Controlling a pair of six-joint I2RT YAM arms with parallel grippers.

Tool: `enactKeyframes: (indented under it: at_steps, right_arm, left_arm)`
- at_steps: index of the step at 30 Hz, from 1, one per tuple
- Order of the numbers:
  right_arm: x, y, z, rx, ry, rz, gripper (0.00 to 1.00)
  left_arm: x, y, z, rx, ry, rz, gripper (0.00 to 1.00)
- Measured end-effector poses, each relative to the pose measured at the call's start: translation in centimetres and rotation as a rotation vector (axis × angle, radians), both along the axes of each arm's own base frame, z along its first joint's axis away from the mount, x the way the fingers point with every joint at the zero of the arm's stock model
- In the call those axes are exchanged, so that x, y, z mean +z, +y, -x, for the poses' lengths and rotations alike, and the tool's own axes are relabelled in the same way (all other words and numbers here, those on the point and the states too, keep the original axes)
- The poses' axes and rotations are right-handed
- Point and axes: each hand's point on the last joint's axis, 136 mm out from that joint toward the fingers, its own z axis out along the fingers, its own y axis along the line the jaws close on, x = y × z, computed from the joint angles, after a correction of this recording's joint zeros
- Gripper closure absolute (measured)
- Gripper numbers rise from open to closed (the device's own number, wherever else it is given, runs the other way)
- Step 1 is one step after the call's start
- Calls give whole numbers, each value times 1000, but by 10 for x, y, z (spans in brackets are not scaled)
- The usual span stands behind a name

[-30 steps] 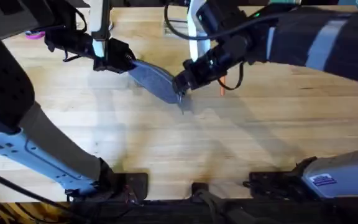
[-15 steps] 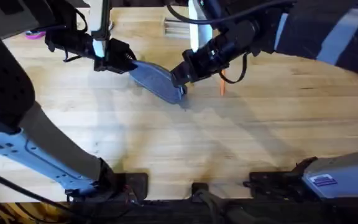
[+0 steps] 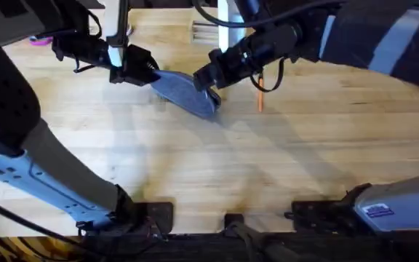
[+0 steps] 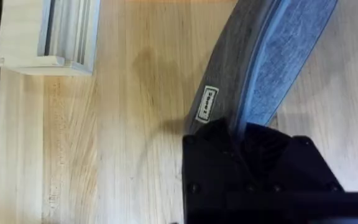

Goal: Unzip the bag, pick up the pens from the table one at a time and place them inside, then zip the bag closed.

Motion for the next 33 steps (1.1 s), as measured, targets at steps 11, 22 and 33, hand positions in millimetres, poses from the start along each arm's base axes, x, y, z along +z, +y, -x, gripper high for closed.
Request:
enactKeyframes:
  at_steps: [11, 22, 33]
  right_arm:
    - [-2, 31, -22, 30, -26, -17, 973]
    - [-2, 80, -60, 63, -98, -71, 973]
    - [-5, 114, -72, 86, -160, -147, 973]
  left_arm:
    - [0, 0, 0, -1, -1, -1, 958]
    - [0, 1, -1, 2, -5, -1, 958]
    - [0, 7, -3, 15, -11, -11, 958]
